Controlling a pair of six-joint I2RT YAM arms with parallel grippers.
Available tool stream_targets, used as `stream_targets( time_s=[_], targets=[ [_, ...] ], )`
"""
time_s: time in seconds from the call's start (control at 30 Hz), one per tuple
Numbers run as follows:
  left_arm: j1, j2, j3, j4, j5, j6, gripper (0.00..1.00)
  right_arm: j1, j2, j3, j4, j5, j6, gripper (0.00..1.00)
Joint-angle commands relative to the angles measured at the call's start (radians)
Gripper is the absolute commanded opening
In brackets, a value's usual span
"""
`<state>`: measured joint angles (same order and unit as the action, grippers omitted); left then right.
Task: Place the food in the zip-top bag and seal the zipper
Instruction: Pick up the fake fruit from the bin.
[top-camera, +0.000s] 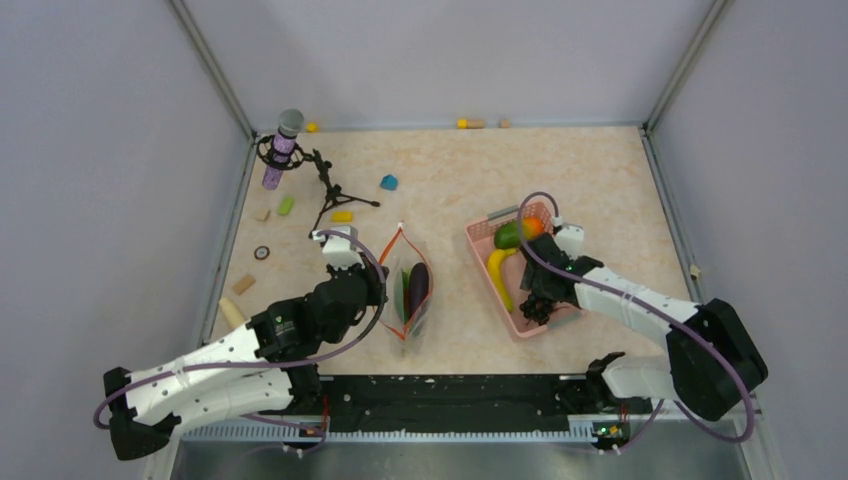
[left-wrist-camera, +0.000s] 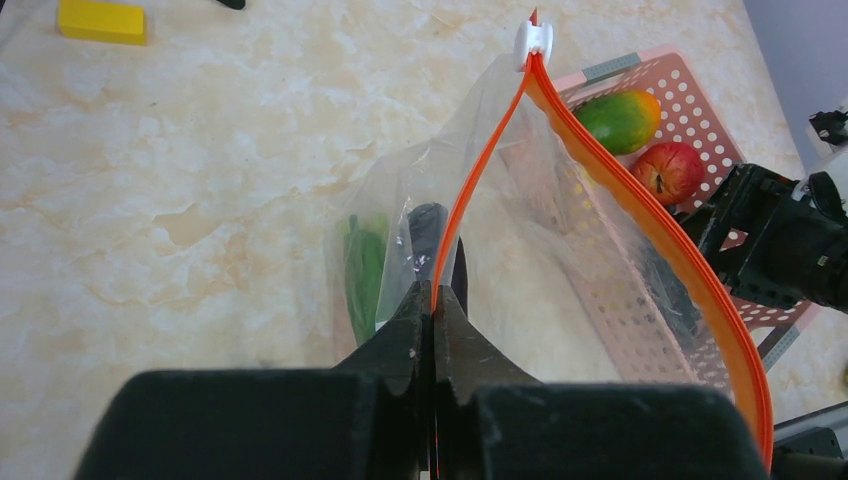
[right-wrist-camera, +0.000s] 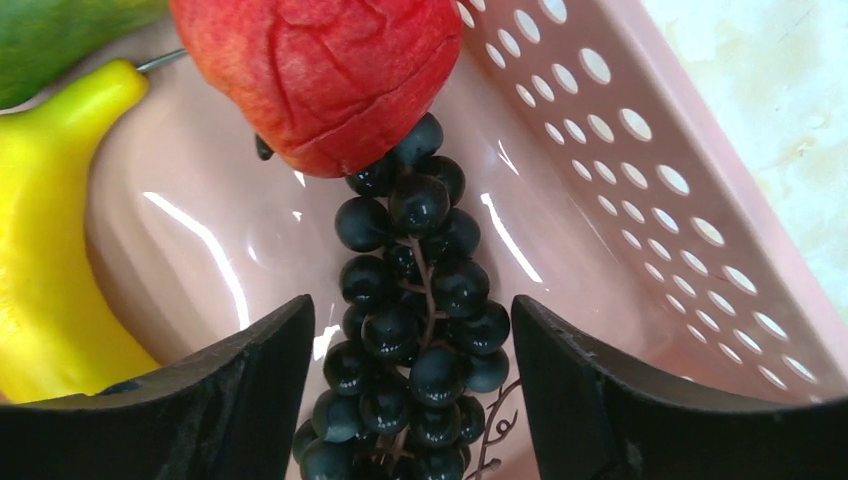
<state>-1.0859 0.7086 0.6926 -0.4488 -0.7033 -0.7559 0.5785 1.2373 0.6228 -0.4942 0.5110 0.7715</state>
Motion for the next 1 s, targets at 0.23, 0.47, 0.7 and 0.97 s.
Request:
stream_targets(
  time_s=[0.23,0.47,0.7,0.97],
  targets=[
    [0.004,-0.003,0.004,0.018,-0.008,0.004,0.0,-0.034,0.072,0.025,0.055,-0.049,0.01,0.35],
    [0.004,0.008,0.006,0.018,-0.011,0.004,0.0,-0.035,0.031,0.017,0.055,-0.033,0.01,0.11],
    [0.004,-0.003,0.001,0.024,-0.007,0.006,0.0,-0.035,-0.119,-0.013,0.074,-0.007,-0.019,0.0],
    [0.004,-0.007,-0.002,0.03,0.009,0.009,0.0,-0.035,-0.377,-0.05,0.169,-0.021,-0.097,0.0]
  ],
)
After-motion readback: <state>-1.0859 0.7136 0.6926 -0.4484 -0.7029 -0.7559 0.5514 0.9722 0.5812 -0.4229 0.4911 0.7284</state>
